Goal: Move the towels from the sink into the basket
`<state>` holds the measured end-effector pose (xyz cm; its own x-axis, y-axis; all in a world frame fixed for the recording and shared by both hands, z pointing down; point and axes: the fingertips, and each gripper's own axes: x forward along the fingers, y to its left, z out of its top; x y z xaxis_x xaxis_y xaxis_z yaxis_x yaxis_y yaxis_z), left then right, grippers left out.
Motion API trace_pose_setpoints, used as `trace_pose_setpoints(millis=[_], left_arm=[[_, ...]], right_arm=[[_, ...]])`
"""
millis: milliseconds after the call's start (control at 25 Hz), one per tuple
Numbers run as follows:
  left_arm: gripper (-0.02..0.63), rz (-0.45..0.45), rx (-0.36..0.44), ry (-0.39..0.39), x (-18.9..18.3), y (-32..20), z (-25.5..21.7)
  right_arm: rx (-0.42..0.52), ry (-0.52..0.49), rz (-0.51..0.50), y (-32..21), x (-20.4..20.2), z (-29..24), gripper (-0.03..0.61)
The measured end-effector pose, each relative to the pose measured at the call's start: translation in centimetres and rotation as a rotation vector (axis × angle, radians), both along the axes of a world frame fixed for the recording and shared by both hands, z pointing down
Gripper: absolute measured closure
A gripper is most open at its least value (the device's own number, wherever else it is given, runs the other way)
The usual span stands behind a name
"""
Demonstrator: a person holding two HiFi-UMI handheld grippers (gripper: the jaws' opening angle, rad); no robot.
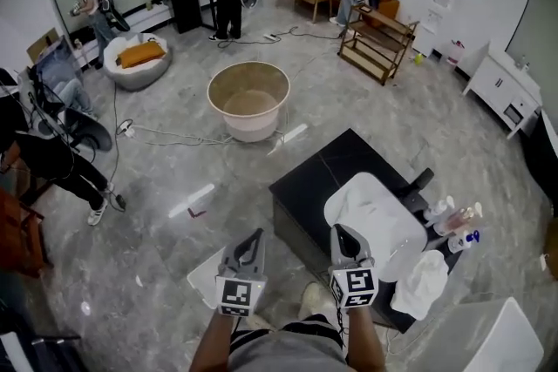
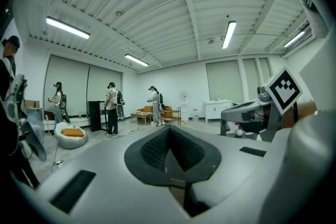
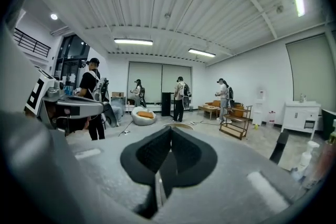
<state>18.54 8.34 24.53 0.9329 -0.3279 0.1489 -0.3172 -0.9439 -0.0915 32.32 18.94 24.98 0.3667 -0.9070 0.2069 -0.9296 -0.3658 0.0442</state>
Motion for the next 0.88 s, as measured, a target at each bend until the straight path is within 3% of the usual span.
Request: trace_pose_setpoints(millis=[520, 880], left_arm=[[0.604, 0.157, -0.087, -0.065, 17.9, 5.7, 5.6], [0.604, 0.207, -0.150, -0.160, 25.5, 7.4, 12.9]], right_arm=[[-0.090, -0.055, 0.112, 6.0, 15.3, 5.2, 0.578], [-0.187, -0.125, 0.124, 7.7, 21.7, 12.9, 0.577]])
